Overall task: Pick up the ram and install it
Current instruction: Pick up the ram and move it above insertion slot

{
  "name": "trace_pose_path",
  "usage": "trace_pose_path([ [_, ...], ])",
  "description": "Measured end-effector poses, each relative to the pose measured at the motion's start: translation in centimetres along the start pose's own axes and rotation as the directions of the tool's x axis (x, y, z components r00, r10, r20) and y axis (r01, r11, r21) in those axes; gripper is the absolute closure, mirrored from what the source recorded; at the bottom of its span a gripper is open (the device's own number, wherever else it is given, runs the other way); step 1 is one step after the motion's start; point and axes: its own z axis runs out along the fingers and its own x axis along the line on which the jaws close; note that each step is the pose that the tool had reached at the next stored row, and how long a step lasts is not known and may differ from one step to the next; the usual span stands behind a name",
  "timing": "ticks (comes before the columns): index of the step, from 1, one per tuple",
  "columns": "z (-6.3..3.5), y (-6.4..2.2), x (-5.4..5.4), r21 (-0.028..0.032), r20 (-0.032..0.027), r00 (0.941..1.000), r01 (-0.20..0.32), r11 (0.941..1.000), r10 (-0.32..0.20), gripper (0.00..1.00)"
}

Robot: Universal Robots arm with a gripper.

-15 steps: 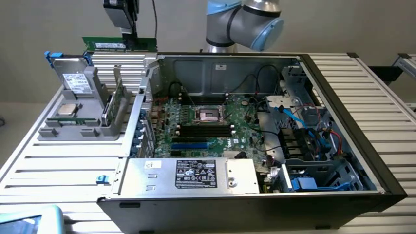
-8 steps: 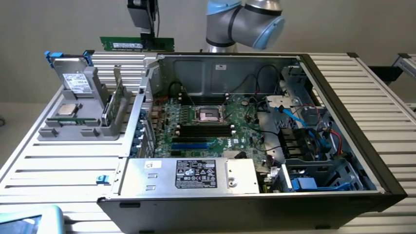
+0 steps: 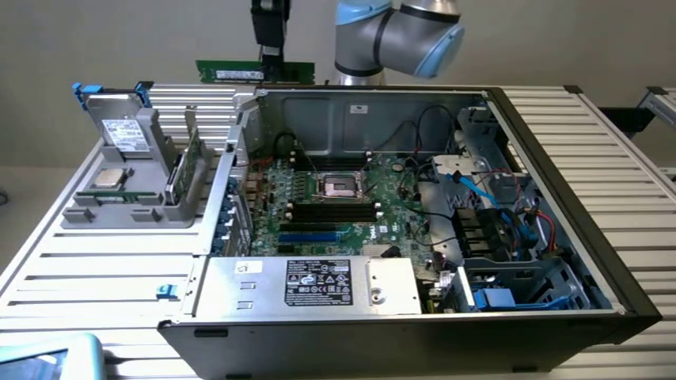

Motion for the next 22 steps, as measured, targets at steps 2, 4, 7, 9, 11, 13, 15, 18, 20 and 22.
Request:
trace_pose_path([
  [2, -0.04, -0.89, -0.1, 0.0002, -0.0045, 1.0000, -0.001, 1.0000, 0.001, 0.85],
  [4, -0.07, -1.74, -0.3, 0.0016, -0.0127, 0.9999, -0.001, 1.0000, 0.001, 0.85],
  [7, -0.09, -2.72, -0.6, 0.0092, -0.0261, 0.9997, -0.002, 1.0000, 0.003, 0.85],
  [9, -0.07, -3.10, -0.8, 0.0178, -0.0284, 0.9996, -0.003, 0.9998, 0.003, 0.85],
  [11, -0.05, -3.35, -0.9, 0.0223, -0.0283, 0.9996, -0.005, 0.9997, 0.005, 0.85],
  [13, 0.04, -3.66, -0.9, 0.0231, -0.0281, 0.9996, -0.008, 0.9997, 0.008, 0.85],
  [15, 0.18, -4.14, -0.9, 0.0233, -0.0279, 0.9996, -0.009, 0.9997, 0.010, 0.85],
  [18, 0.36, -4.78, -1.0, 0.0235, -0.0275, 0.9995, -0.012, 0.9997, 0.013, 0.85],
  [20, 0.45, -5.12, -1.0, 0.0243, -0.0270, 0.9995, -0.014, 0.9996, 0.015, 0.85],
  [22, 0.55, -5.46, -1.0, 0.0247, -0.0256, 0.9995, -0.017, 0.9996, 0.017, 0.85],
])
